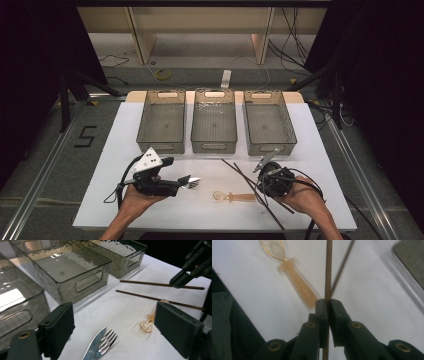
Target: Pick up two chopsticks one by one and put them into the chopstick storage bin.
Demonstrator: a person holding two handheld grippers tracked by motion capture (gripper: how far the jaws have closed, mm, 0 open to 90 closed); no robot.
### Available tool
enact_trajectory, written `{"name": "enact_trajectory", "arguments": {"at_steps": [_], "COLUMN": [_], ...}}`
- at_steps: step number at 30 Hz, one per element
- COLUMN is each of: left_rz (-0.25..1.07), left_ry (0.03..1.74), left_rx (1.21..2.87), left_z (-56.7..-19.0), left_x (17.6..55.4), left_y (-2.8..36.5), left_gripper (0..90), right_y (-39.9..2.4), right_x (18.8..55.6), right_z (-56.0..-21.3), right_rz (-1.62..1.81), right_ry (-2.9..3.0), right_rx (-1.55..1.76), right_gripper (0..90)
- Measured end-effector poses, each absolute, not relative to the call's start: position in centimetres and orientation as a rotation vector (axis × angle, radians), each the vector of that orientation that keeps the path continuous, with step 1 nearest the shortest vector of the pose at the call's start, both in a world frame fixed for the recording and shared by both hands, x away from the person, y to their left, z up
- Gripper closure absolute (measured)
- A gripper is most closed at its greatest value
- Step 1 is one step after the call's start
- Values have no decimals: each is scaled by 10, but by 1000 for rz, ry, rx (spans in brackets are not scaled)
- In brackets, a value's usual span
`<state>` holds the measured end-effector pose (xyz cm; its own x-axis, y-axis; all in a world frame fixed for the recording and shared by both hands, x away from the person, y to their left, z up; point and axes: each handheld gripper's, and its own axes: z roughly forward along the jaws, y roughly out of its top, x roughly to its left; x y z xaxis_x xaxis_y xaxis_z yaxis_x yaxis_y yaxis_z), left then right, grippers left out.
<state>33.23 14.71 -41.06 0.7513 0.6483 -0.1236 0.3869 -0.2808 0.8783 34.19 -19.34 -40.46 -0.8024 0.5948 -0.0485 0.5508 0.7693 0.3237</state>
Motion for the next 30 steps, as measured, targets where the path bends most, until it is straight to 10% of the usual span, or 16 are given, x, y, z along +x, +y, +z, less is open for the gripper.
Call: {"name": "enact_trajectory", "arguments": {"at_steps": [30], "left_rz": [211], "left_ry": [343], "left_rx": [2402], "left_z": [-412], "left_x": [337], "left_y": [73], "left_gripper": [340], "right_y": [-131], "right_x": [321], "right_z": [-396], "right_rz": [420], "right_ry": [2959], "right_rx": [395], "right_gripper": [856]}}
